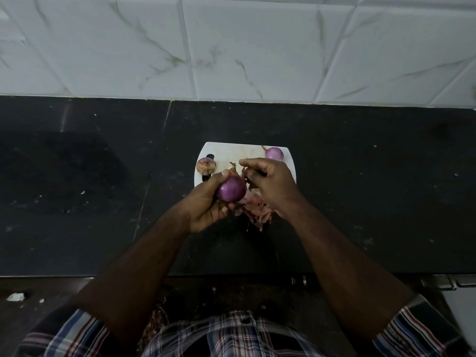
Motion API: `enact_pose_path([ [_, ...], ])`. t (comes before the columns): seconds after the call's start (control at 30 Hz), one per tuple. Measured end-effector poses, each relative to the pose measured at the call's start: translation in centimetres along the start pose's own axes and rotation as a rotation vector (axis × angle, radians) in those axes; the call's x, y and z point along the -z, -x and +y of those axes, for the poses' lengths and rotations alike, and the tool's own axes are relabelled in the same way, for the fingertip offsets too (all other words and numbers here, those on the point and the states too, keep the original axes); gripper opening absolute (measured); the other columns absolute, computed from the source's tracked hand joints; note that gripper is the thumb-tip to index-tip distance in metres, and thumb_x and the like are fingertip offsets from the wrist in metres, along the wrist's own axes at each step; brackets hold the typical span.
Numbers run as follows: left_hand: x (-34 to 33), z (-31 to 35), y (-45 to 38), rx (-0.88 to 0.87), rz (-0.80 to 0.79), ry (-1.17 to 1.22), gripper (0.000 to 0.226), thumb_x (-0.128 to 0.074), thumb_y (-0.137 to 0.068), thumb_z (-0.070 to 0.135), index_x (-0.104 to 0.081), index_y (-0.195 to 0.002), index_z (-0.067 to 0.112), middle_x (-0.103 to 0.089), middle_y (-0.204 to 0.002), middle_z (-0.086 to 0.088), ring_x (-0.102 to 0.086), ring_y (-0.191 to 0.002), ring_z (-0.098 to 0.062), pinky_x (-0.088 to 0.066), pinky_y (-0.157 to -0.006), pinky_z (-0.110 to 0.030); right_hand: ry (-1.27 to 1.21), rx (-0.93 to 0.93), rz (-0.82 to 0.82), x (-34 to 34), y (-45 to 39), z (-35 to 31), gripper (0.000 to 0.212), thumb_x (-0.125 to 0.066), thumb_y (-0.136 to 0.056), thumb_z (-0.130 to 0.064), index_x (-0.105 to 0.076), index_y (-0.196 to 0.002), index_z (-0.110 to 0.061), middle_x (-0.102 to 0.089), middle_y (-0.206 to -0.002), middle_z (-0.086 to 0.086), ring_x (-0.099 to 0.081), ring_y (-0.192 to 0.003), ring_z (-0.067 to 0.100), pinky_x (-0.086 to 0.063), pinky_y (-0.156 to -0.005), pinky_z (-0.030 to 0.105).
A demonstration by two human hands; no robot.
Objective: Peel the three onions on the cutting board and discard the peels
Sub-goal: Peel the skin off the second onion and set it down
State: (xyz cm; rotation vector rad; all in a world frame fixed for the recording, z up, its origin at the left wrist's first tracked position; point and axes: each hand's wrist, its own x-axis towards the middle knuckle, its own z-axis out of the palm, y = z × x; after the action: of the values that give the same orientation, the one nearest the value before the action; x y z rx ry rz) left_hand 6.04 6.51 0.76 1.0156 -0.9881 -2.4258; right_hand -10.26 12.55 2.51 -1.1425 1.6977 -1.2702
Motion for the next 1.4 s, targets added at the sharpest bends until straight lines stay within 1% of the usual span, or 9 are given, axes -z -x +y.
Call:
enact_pose_path([
  [0.07,-0.3,0.0,0.0,-0.014,-0.004,-0.01,0.052,-0.062,-0.083,0.047,-0.056,-0.117,0.008,-0.069,-0.075,-0.013,-0.062,-0.049,-0.013,-0.052,-0.043,-0.017,-0.049,-0.061,-0.077,0.1,-0.1,-0.3,0.024,-0.061,-0.097,-0.01,-0.07,-0.118,-0.014,-0.072,-0.114,-0.004,-0.066,-0.108,0.006,-0.054,-0.097,0.031],
  [0.17,-0.6,0.1,-0.2,-0.056,0.028,-0.045,0.04,-0.059,-0.089,0.046,-0.059,-0.112,0.013,-0.069,-0.075,-0.011,-0.058,-0.047,-0.013,-0.049,-0.041,-0.016,0.001,-0.094,-0.151,0.0,0.0,-0.4,0.022,-0.069,-0.093,-0.025,-0.074,-0.112,-0.016,-0.075,-0.105,-0.005,-0.069,-0.102,0.007,-0.056,-0.094,0.035],
  [0.4,-0.7,0.1,0.1,-0.055,0.074,-0.046,0.031,-0.051,-0.1,0.041,-0.055,-0.108,0.011,-0.069,-0.075,-0.012,-0.055,-0.042,-0.013,-0.047,-0.04,-0.017,0.178,0.039,0.036,-0.2,0.1,-0.3,0.011,-0.067,-0.089,-0.005,-0.074,-0.092,-0.014,-0.073,-0.088,-0.004,-0.069,-0.084,0.01,-0.059,-0.079,0.03],
  [0.5,-0.3,-0.1,0.0,-0.035,0.06,-0.006,0.04,-0.054,-0.097,0.044,-0.052,-0.115,0.008,-0.069,-0.082,-0.014,-0.055,-0.042,-0.013,-0.048,-0.04,-0.018,0.372,0.09,0.017,0.0,0.4,-0.1,0.013,-0.062,-0.091,-0.005,-0.07,-0.088,-0.015,-0.069,-0.084,-0.008,-0.064,-0.081,0.008,-0.049,-0.074,0.016],
  [0.67,1.1,0.2,-0.5,-0.015,0.066,0.063,0.047,-0.059,-0.093,0.051,-0.054,-0.115,0.009,-0.062,-0.102,-0.019,-0.052,-0.044,-0.014,-0.047,-0.04,-0.02,0.547,0.042,-0.08,1.3,1.7,1.2,0.012,-0.06,-0.091,-0.012,-0.072,-0.091,-0.011,-0.071,-0.087,-0.001,-0.064,-0.083,0.013,-0.049,-0.073,0.027],
  [0.83,1.5,0.0,-0.6,-0.015,-0.033,0.015,0.071,-0.081,-0.071,0.057,-0.054,-0.118,0.011,-0.064,-0.097,-0.016,-0.054,-0.048,-0.013,-0.048,-0.043,-0.02,0.418,0.026,-0.047,1.8,1.2,0.0,0.024,-0.06,-0.097,-0.035,-0.076,-0.107,-0.019,-0.073,-0.094,-0.014,-0.061,-0.08,-0.008,-0.045,-0.073,0.014],
  [0.93,1.2,0.0,-0.4,-0.037,-0.116,-0.039,0.083,-0.091,-0.055,0.061,-0.058,-0.115,0.015,-0.068,-0.09,-0.011,-0.055,-0.048,-0.01,-0.049,-0.045,-0.018,0.176,0.02,-0.123,1.3,0.5,-1.5,0.028,-0.069,-0.092,-0.03,-0.072,-0.117,-0.018,-0.071,-0.101,-0.018,-0.065,-0.093,-0.009,-0.053,-0.088,0.021],
  [1.17,1.1,-0.3,-0.5,-0.048,-0.124,-0.177,0.105,-0.072,-0.041,0.09,-0.056,-0.11,0.012,-0.066,-0.077,-0.004,-0.05,-0.046,-0.005,-0.043,-0.042,-0.015,0.306,0.156,-0.112,0.7,0.0,-1.8,0.014,-0.067,-0.088,-0.016,-0.079,-0.093,-0.015,-0.073,-0.081,-0.012,-0.068,-0.079,0.002,-0.056,-0.077,0.03],
  [1.4,0.5,-0.1,-0.3,-0.116,-0.157,-0.204,0.092,-0.073,-0.049,0.086,-0.058,-0.106,0.015,-0.065,-0.069,0.001,-0.046,-0.042,-0.004,-0.035,-0.036,-0.013,0.475,0.214,0.012,-0.5,0.8,-1.9,0.013,-0.062,-0.085,-0.02,-0.073,-0.081,-0.012,-0.068,-0.071,0.001,-0.061,-0.068,0.015,-0.051,-0.066,0.039],
])
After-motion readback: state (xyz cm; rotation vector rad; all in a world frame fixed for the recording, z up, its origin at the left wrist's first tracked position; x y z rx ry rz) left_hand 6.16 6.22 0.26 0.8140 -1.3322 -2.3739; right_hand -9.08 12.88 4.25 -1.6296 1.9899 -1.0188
